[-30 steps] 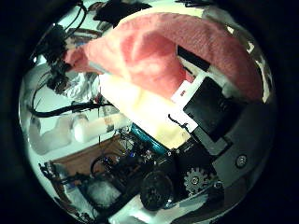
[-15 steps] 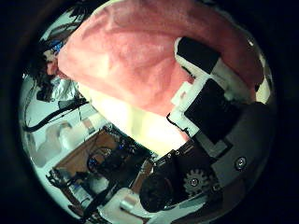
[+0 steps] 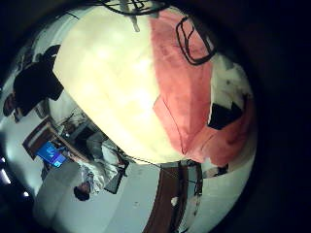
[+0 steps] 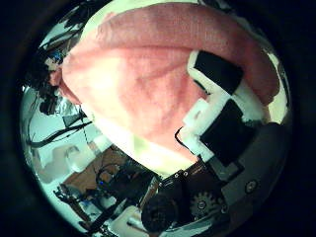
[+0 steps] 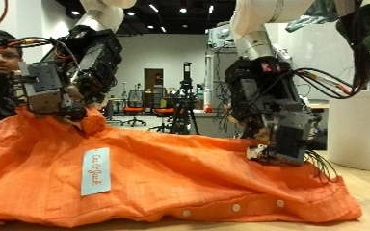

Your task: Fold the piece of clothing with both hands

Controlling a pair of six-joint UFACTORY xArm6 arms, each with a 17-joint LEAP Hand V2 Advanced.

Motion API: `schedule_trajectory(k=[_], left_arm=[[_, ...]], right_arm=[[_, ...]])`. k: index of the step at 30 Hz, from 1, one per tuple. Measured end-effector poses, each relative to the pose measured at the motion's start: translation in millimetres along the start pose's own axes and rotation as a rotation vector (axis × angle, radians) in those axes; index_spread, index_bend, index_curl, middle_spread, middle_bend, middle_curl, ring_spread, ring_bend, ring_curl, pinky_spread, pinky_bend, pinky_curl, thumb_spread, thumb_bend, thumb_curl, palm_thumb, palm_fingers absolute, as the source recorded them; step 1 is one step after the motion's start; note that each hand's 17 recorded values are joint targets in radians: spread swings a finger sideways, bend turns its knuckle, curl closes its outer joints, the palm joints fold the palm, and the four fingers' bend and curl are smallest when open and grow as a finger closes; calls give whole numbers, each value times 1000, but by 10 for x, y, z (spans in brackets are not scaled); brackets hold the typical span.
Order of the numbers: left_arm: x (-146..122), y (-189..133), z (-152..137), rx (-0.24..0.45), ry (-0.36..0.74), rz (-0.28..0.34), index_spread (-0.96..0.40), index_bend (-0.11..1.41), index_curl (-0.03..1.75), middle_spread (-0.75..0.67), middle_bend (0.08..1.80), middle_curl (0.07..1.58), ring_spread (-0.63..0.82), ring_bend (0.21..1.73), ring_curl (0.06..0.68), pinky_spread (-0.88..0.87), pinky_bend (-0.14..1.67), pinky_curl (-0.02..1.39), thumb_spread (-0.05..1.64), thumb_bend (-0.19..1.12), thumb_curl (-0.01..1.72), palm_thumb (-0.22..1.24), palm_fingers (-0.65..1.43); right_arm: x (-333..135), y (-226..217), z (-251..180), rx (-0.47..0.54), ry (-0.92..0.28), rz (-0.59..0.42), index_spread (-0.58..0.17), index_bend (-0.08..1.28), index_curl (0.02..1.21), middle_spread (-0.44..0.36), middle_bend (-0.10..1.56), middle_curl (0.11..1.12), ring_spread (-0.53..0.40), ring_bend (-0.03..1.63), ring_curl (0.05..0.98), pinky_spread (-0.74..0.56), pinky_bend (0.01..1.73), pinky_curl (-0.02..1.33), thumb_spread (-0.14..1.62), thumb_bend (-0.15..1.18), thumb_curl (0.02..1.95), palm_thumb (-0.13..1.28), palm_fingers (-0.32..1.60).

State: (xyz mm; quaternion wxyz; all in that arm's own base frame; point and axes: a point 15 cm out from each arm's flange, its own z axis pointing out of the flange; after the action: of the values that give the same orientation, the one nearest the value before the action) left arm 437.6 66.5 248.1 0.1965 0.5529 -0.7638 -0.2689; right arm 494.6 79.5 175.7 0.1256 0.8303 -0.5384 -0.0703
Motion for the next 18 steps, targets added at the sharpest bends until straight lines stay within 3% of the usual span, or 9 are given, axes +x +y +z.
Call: schedule_trajectory(k=[1, 3, 6, 9, 12, 15, 18], left_arm=[[-19, -37, 7, 12, 3, -5, -162, 172, 1676, -630, 876, 1120, -454, 1303, 514, -655, 1071, 660, 1077, -24, 589, 710, 882], [-44, -133, 33, 40, 22, -20, -166, 178, 1645, -627, 870, 1098, -467, 1257, 503, -663, 1042, 655, 1087, -23, 573, 703, 850], [-48, -164, 56, 56, 60, -39, -172, 97, 1545, -587, 735, 1048, -449, 1165, 499, -650, 1025, 675, 1119, -18, 548, 699, 473], [-64, -144, 46, 83, 111, -43, -139, -7, 1363, -433, 407, 951, -403, 1277, 518, -643, 1163, 715, 1164, -20, 519, 671, 166], [-74, -134, -19, 143, 176, -32, -63, 45, 1167, -216, 262, 844, -267, 1173, 485, -582, 1198, 732, 1198, -17, 495, 655, -64], [-89, -130, -99, 212, 226, -18, 24, 93, 999, 7, 219, 740, -94, 1036, 425, -411, 989, 685, 1223, -13, 476, 649, -170], [-167, -42, -218, 299, 275, -11, 95, 114, 865, 175, 201, 664, 124, 864, 357, -93, 710, 605, 1242, -14, 457, 638, -249]], right_arm=[[29, -31, 3, 10, -5, 13, -324, 876, 980, -147, 806, 763, -329, 1090, 694, -531, 698, 1038, 1445, -7, 467, 848, 595], [81, -115, -10, 46, -21, 43, -327, 656, 903, -145, 754, 745, -329, 1149, 698, -567, 735, 1027, 1495, -3, 426, 831, 499], [167, -269, -100, 127, -43, 81, -345, 480, 824, -134, 739, 735, -316, 1129, 686, -572, 715, 1002, 1525, -1, 398, 823, 350], [318, -404, -297, 237, -49, 119, -366, 415, 755, -126, 698, 711, -306, 1120, 670, -547, 667, 977, 1560, -11, 359, 783, 350], [479, -387, -497, 320, -44, 149, -381, 378, 708, -137, 643, 686, -302, 1108, 650, -545, 663, 955, 1590, -17, 304, 699, 388], [577, -204, -543, 337, -47, 173, -387, 361, 683, -142, 605, 669, -299, 1096, 638, -543, 649, 939, 1591, -11, 260, 638, 411], [707, 81, -634, 357, -44, 191, -396, 369, 665, -145, 628, 669, -290, 1043, 622, -506, 564, 921, 1591, -6, 224, 601, 392]])
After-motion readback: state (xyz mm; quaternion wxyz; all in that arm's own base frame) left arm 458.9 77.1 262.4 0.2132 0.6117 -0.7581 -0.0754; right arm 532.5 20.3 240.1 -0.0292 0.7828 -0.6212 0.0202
